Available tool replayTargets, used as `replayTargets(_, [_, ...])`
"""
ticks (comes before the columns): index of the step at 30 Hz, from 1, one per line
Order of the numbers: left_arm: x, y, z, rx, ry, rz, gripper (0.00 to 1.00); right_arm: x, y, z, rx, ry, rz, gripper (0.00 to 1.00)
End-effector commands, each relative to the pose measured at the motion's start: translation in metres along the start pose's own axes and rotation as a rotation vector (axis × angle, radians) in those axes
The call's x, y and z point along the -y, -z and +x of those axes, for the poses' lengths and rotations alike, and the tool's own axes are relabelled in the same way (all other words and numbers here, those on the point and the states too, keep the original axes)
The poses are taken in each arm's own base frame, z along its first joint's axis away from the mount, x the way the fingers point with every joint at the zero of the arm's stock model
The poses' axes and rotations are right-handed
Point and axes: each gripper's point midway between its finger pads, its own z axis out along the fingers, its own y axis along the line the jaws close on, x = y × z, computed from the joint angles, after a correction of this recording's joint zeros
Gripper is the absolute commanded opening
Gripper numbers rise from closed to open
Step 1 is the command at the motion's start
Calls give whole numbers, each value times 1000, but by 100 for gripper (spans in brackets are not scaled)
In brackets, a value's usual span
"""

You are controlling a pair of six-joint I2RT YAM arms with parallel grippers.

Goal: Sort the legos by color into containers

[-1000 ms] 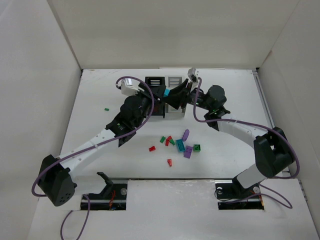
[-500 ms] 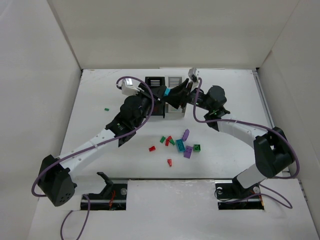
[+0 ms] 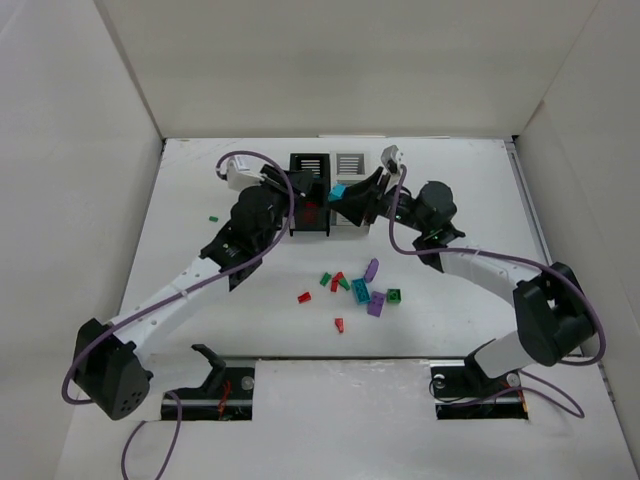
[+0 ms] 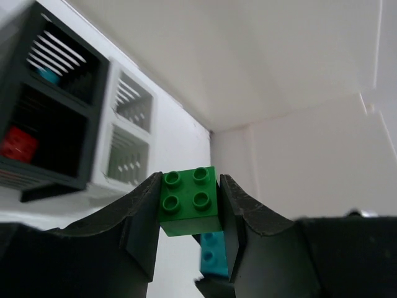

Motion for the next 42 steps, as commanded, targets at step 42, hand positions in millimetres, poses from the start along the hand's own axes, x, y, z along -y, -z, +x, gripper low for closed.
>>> replayTargets(42, [-15, -135, 67, -273, -594, -100, 15, 132, 137, -25, -78, -99, 968, 0])
